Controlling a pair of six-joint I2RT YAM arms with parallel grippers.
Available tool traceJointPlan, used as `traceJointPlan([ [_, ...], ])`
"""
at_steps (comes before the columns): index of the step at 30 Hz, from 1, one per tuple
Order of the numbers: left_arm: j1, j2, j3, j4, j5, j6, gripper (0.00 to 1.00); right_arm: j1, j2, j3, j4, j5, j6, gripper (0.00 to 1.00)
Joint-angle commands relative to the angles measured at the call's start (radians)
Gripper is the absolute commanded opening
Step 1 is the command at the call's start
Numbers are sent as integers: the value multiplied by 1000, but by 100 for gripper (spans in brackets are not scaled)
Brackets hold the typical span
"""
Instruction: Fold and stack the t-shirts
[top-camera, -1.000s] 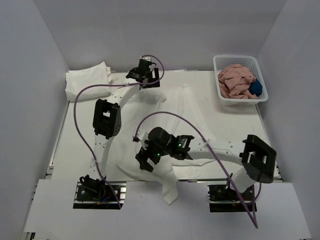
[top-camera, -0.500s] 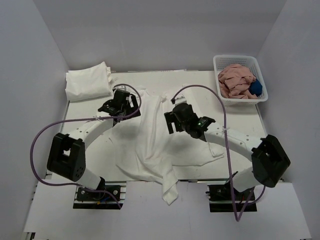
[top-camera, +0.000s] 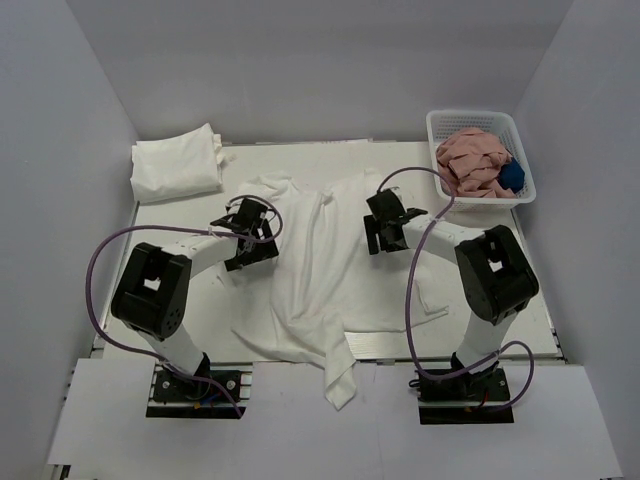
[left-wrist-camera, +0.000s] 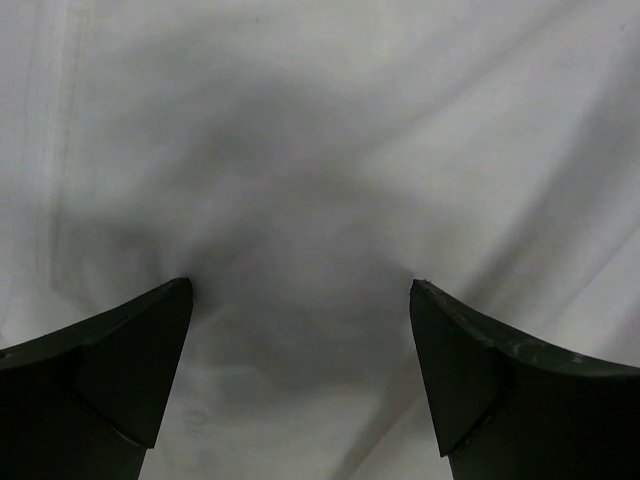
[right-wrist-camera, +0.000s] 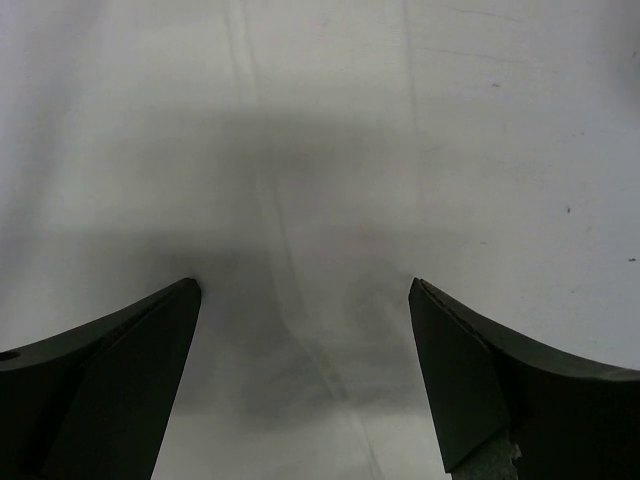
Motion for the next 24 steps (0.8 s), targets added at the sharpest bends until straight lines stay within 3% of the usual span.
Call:
traceJointPlan([
  [1, 9, 8, -48, -103, -73, -85, 100, -52, 28, 42, -12, 13, -15, 90],
  [8, 18, 42, -36, -288, -259, -205, 100, -146, 73, 54, -61, 54, 34, 90],
  [11, 18, 60, -15, -307, -317, -218, 100, -210, 7, 18, -52, 49, 99, 90],
  [23, 18, 91, 17, -335, -388, -205, 100, -514, -47, -9, -140, 66, 191, 90],
  [24, 27, 91, 17, -335, -388, -205, 100, -582, -74, -12, -130, 59, 197, 90],
])
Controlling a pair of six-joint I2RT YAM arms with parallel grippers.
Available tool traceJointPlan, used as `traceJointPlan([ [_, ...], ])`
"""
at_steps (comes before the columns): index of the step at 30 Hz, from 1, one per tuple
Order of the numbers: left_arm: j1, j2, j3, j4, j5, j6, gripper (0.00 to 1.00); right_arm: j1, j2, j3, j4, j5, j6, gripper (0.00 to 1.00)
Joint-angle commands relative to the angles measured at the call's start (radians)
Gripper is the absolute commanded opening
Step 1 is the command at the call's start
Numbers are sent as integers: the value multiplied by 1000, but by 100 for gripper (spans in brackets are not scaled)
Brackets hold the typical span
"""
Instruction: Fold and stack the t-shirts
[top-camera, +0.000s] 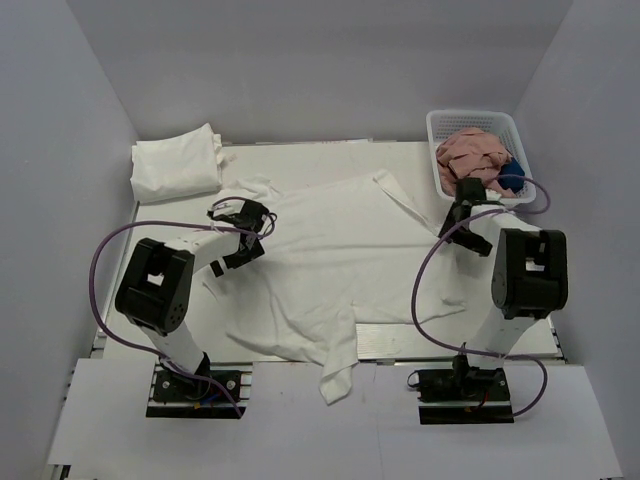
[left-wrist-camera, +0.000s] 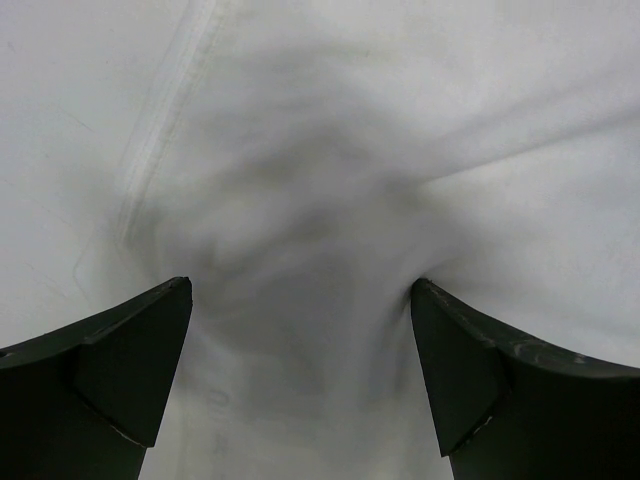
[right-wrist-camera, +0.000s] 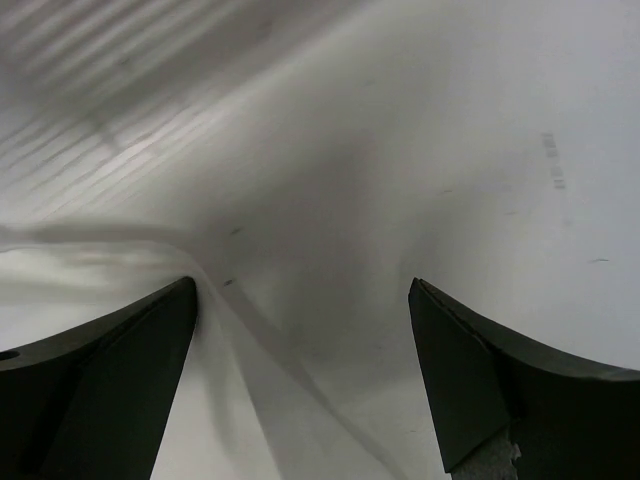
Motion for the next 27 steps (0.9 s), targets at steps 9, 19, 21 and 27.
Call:
traceJointPlan([
  [9, 21, 29, 28, -113, -103, 54, 100, -283, -189, 14, -57, -104, 3, 90],
  [19, 21, -8, 168, -118, -94, 102, 100, -109, -452, -127, 113, -601, -206, 90],
  [21, 30, -37, 177, -87, -65, 114, 100, -41, -480, -141, 144, -628, -227, 90],
  [27, 30, -97, 134, 29, 49, 151, 100, 180, -362, -138, 194, -619, -214, 90],
])
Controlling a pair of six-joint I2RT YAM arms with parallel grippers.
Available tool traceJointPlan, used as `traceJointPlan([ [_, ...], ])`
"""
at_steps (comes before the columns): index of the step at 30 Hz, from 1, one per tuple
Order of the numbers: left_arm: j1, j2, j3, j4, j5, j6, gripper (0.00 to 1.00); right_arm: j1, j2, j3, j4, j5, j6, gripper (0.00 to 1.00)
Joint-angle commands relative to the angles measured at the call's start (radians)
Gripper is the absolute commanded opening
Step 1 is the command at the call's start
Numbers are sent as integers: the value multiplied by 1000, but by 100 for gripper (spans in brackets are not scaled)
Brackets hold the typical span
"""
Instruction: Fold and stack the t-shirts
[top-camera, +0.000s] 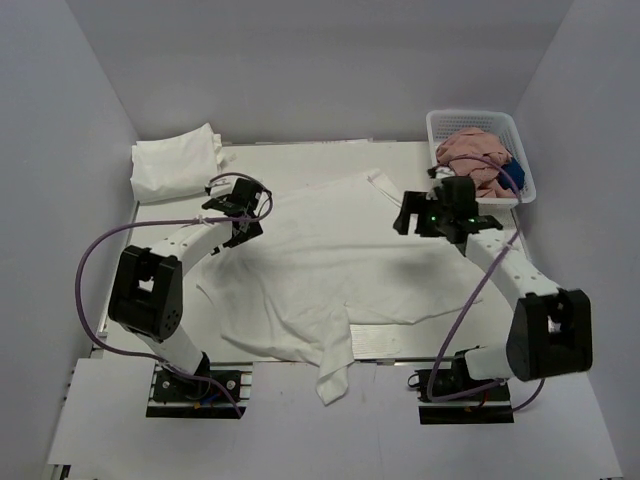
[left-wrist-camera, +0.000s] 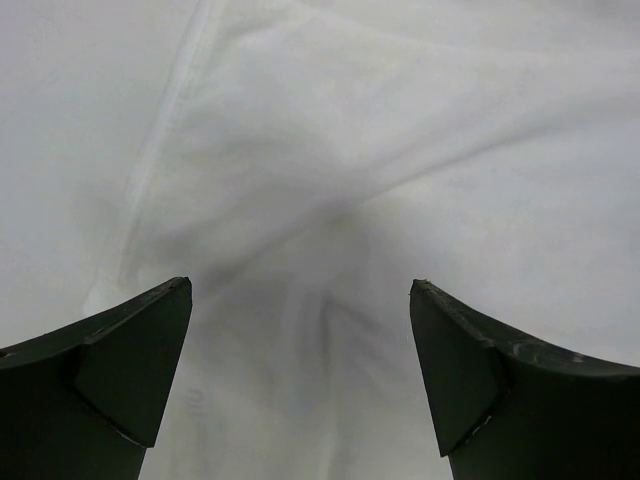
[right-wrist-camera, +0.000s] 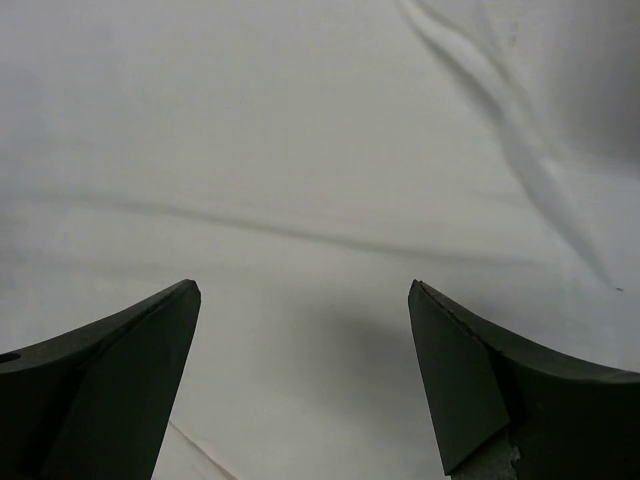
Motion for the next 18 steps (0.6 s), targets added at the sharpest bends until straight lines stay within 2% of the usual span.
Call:
traceJointPlan([
  [1, 5, -52, 0, 81, 64, 38, 100, 73, 135, 13, 46, -27, -16, 90],
  [6, 5, 40, 86, 133, 118, 75, 100, 152, 280, 27, 100, -13, 62, 90],
  [9, 5, 91, 109, 133, 130, 75, 100, 185, 304, -2, 106, 9, 86, 90],
  [15, 5, 53, 48, 170, 139, 75, 100, 241, 177, -247, 45, 141, 201, 90],
  [17, 5, 44, 15, 195, 162, 84, 100, 277, 113, -312, 24, 140, 241, 90],
  [18, 5, 43, 5, 195, 171, 84, 100, 290, 95, -402, 19, 87, 266, 90],
])
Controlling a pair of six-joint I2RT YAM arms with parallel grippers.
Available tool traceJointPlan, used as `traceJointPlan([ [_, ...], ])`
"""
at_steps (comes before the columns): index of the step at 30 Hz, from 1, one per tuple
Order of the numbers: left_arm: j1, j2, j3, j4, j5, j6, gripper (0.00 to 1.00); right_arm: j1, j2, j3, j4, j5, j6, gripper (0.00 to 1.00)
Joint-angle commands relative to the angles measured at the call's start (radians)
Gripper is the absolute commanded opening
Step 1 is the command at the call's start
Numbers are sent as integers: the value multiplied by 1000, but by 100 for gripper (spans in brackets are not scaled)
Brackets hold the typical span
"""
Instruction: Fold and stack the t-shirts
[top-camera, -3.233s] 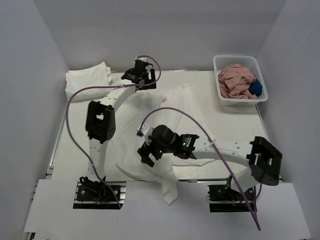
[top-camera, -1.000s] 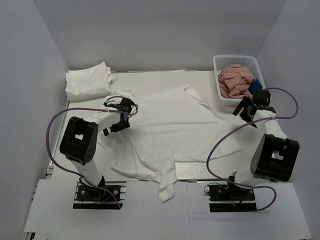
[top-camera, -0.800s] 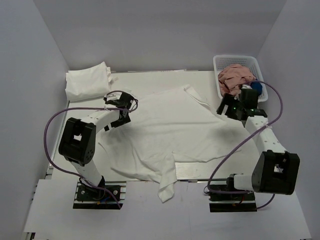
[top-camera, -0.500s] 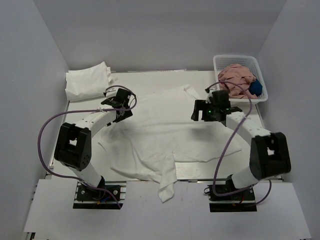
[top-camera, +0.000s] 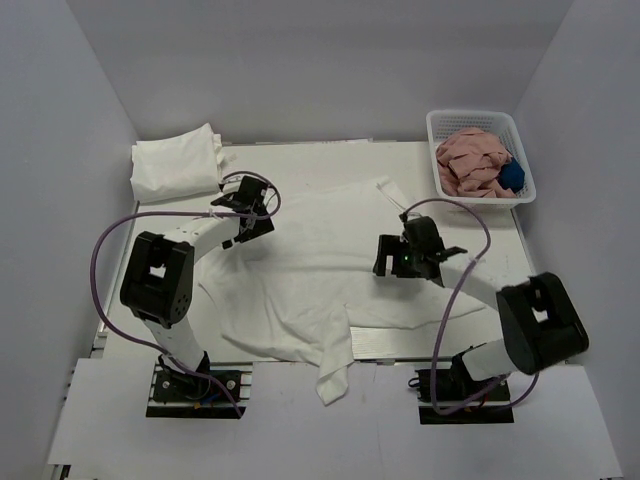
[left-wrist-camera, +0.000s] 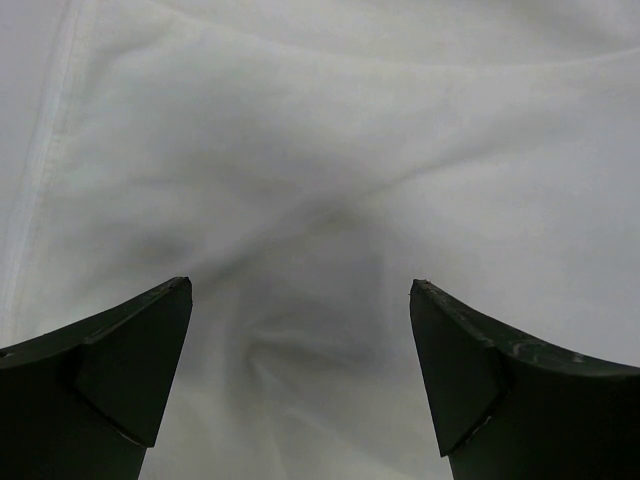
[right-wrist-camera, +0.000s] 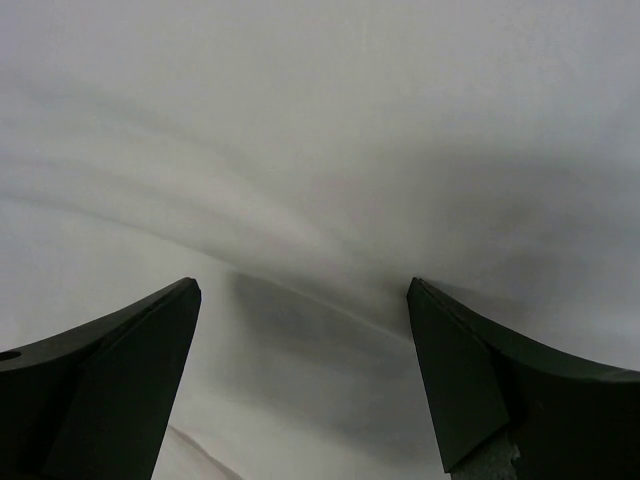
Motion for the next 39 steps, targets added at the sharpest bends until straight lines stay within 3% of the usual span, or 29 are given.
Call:
traceJointPlan([
  [1, -5, -55, -53, 43, 35, 14, 100, 58, -75, -170, -130, -6, 126, 90],
  [5, -16, -80, -107, 54, 73, 3, 100, 223, -232, -178, -329, 7, 154, 90],
  [10, -7, -92, -173, 57, 61, 3, 100, 245, -304, 35, -406, 324, 119, 90],
  [14, -7, -46, -173, -30, 10, -23, 100, 228, -164, 195, -254, 598, 61, 90],
  [17, -7, -28, -162, -72, -1, -23, 100, 198, 31, 403, -239, 678, 41, 90],
  [23, 2, -66, -176, -116, -54, -32, 100, 86, 384, 726, -323, 619, 13, 90],
  [27, 2, -28, -160, -203, -54, -85, 100, 44, 534, 831, -352, 579, -65, 90],
  [31, 20, -2, -151, -295, -129, -131, 100, 6, 611, 908, -374, 583, -108, 90],
  [36, 30, -2, -151, -285, -139, -141, 100, -28, 684, 943, -359, 531, -153, 90],
  [39, 30, -2, -142, -294, -169, -141, 100, -49, 725, 986, -401, 589, -142, 90],
])
